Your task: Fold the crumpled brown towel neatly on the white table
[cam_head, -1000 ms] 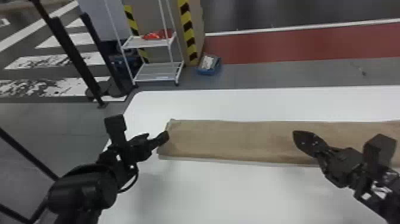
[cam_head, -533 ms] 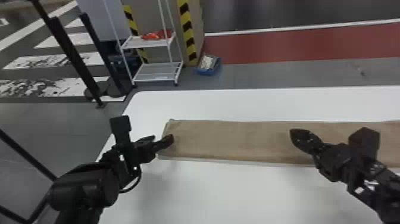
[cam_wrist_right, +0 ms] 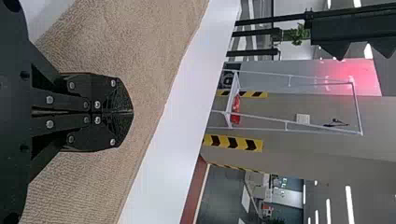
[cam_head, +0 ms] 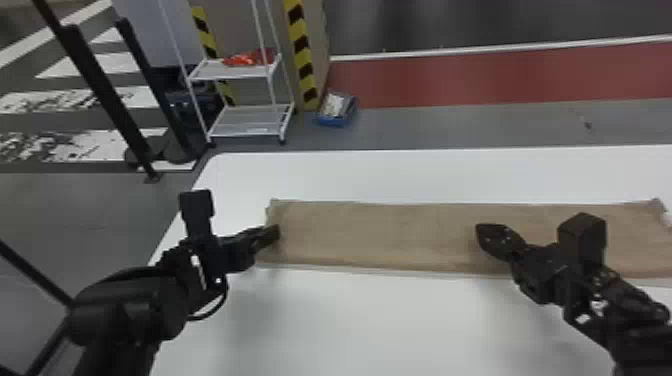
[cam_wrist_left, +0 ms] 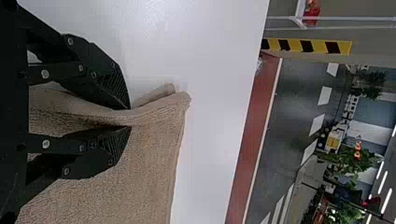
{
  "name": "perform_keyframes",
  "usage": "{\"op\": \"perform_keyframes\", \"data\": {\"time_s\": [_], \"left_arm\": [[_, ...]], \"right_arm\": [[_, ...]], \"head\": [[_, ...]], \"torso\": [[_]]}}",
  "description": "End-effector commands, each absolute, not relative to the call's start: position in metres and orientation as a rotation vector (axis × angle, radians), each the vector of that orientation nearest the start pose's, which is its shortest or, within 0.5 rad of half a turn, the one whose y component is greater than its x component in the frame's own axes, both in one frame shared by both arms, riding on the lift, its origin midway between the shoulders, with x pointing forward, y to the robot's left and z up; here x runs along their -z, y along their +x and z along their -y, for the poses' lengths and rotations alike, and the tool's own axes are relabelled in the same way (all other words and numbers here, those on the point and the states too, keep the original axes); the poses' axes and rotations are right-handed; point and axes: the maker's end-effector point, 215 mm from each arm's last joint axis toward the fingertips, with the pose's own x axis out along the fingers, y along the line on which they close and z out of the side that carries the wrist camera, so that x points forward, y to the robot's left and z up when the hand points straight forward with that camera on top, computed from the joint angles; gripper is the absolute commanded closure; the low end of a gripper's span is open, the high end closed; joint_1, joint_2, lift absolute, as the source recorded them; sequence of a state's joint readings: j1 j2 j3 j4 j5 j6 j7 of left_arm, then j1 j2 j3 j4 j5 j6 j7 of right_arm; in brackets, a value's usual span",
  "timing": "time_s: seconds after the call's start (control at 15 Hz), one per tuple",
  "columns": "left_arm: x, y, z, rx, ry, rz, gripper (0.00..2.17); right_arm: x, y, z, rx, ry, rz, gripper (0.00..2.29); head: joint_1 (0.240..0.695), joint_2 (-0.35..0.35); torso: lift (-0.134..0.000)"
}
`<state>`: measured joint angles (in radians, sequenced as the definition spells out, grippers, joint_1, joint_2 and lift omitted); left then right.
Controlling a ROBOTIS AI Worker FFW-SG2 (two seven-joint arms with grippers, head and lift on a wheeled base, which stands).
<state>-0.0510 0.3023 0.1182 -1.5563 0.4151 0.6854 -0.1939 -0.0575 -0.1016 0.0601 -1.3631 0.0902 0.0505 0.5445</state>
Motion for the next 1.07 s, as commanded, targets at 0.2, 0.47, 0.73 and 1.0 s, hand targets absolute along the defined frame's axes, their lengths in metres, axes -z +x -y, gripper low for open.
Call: {"op": "perform_keyframes", "data": {"time_s": [0.2,0.47,0.73,1.0], "left_arm": [[0.449,0.558,-0.316,0.154,-0.246,-0.565,1.38],[0.428,0.561,-0.3,0.2,-0.319,-0.554,1.38],[0.392,0.562,-0.266,0.255,-0.397,-0.55,1.38],[0.37,0.557,-0.184,0.322,-0.425,-0.545,1.38]], "right_arm": [[0.459,0.563,0.135,-0.585,-0.132,-0.266,2.2],[0.445,0.555,0.137,-0.581,-0.109,-0.183,2.2],[0.369,0.536,0.158,-0.531,-0.046,0.082,2.11],[0.302,0.494,0.219,-0.407,-0.035,0.323,0.0]], "head": [[0.695,0.183],[0.695,0.171],[0.695,0.149],[0.695,0.09]], "torso": [[-0.124],[-0.124],[-0.124],[-0.124]]}}
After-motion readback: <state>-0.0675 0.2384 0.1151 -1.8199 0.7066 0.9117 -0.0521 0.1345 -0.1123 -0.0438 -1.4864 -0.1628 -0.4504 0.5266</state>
